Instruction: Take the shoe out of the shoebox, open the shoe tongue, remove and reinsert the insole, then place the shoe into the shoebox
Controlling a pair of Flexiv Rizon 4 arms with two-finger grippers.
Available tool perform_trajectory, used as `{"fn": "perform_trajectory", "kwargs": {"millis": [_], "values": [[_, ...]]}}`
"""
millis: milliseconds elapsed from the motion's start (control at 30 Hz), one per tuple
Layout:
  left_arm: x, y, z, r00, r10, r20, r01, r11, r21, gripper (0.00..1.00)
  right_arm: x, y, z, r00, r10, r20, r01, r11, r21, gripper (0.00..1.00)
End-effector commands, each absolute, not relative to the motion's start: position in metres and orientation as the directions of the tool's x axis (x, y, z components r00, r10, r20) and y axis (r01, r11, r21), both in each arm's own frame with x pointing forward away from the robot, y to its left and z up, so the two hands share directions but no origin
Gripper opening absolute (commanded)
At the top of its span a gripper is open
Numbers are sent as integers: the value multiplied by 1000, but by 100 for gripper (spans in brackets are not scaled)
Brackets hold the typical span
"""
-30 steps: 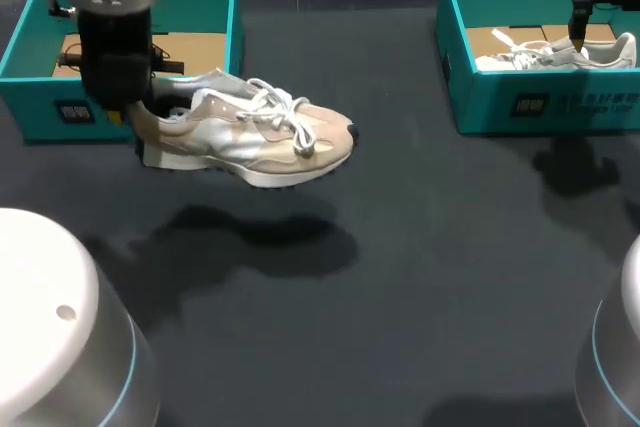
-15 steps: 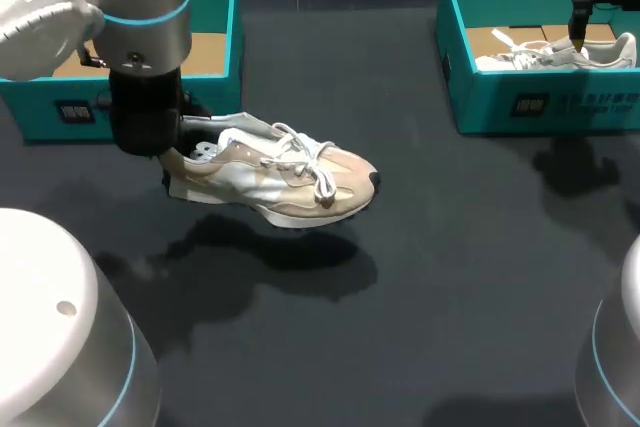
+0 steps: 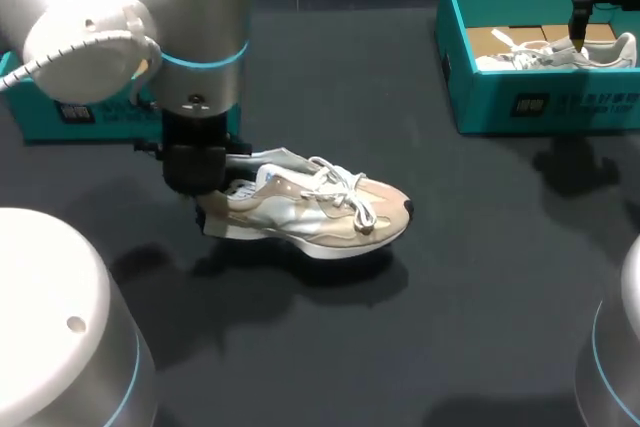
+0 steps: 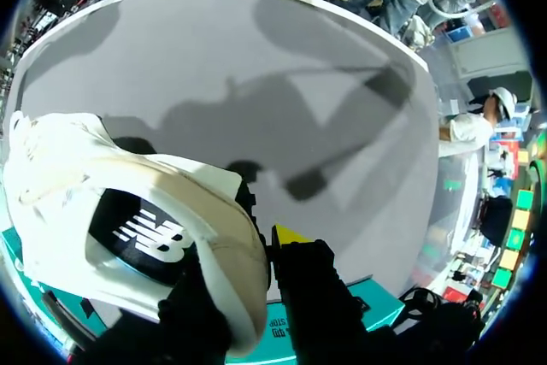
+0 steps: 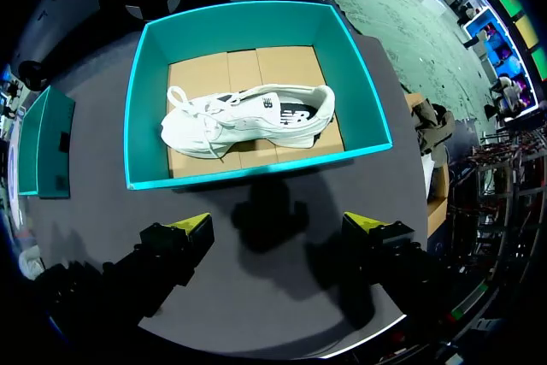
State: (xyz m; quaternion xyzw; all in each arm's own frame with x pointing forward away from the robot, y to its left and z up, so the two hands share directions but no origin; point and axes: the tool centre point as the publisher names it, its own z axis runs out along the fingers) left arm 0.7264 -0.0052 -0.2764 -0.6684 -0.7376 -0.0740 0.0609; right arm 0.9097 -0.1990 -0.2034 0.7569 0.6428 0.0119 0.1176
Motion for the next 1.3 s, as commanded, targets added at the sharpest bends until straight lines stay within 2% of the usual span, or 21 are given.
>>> {"fn": "perform_trajectory", "kwargs": {"millis": [33,700,1300], "values": [[725,-21,-292,-104,972,209,994,104,9,0,909,-199,-204,173,976,-134,970,-146,194,100],[697,-37,-329,-67,976,205,997,73,-23,0,909,-199,-204,173,976,-134,970,-146,194,100],[681,-57,-361,49,979,200,998,-53,18,0,909,-199,-204,173,976,-134,970,-146,194,100]]}}
